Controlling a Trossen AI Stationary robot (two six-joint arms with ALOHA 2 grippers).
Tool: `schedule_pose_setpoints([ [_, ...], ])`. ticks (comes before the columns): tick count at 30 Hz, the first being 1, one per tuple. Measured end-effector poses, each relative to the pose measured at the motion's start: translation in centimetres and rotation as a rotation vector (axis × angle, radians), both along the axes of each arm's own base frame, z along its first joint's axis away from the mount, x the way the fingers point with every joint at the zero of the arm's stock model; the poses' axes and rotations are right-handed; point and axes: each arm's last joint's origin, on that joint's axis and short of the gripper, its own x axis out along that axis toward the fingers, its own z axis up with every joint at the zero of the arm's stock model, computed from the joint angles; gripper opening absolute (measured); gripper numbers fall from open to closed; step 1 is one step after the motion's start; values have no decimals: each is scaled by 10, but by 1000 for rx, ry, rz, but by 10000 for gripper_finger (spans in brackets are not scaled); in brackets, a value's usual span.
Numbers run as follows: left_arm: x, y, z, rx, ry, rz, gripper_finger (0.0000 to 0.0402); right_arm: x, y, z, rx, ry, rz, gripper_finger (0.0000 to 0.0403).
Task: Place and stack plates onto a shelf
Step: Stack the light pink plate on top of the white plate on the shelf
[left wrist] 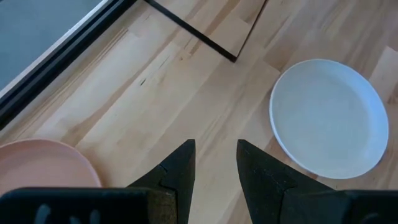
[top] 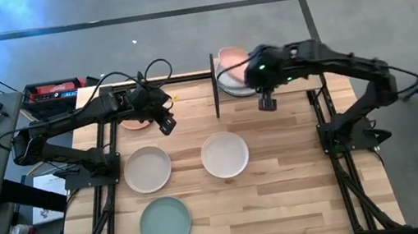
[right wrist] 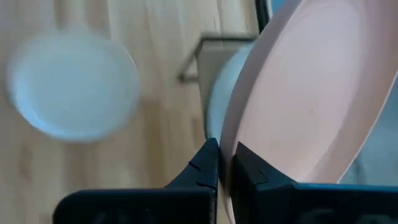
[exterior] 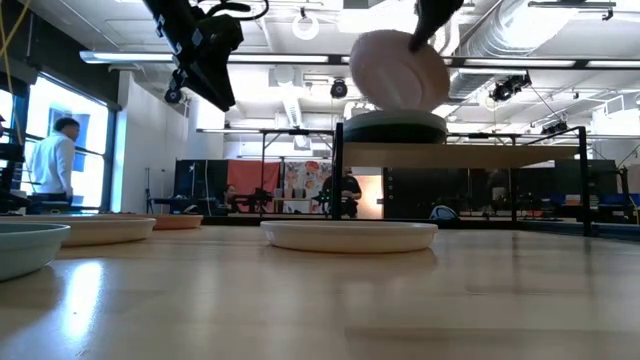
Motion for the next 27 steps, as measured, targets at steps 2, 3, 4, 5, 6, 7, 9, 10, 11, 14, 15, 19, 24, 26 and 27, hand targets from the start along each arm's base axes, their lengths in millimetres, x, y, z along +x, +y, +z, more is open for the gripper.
schedule_pose_setpoints([
  [2, 0, 0, 0, 0, 0, 0, 106, 7, -3, -12, -59, 109, 12, 0],
  [3, 0, 0, 0, -1, 0, 1, 106, 10, -5, -17, -84, 160, 17, 0],
  [4, 0, 0, 0, -1, 0, 1, 106, 13, -5, -22, -101, 206, 27, 0],
  [5, 0, 0, 0, 0, 0, 2, 106, 16, -6, -27, -113, 247, 39, 0],
  [6, 0, 0, 0, 2, 0, 3, 106, 19, -6, -31, -124, 282, 50, 0],
  [7, 0, 0, 0, 6, 2, 7, 106, 22, -6, -35, -139, 313, 64, 0],
  [9, 0, 1, 0, 21, 7, 19, 106, 28, -4, -43, -158, 369, 97, 0],
  [10, 0, 1, 0, 29, 10, 25, 106, 31, -3, -47, -161, 395, 117, 0],
  [11, 0, 1, 0, 33, 13, 29, 106, 34, -3, -50, -161, 411, 129, 0],
  [14, 0, 2, -1, 33, 16, 31, 106, 41, -2, -57, -161, 438, 140, 0],
  [15, 1, 2, -1, 33, 15, 31, 106, 42, -3, -59, -163, 444, 140, 0],
  [19, 4, 3, -5, 30, 27, 29, 106, 47, -5, -65, -169, 464, 131, 0],
  [24, 9, 4, -10, 21, 53, 29, 106, 51, -9, -67, -190, 458, 108, 0],
  [26, 11, 5, -13, 18, 61, 29, 106, 51, -10, -67, -205, 451, 100, 0],
  [27, 12, 5, -14, 16, 68, 29, 106, 52, -10, -67, -206, 447, 98, 0],
])
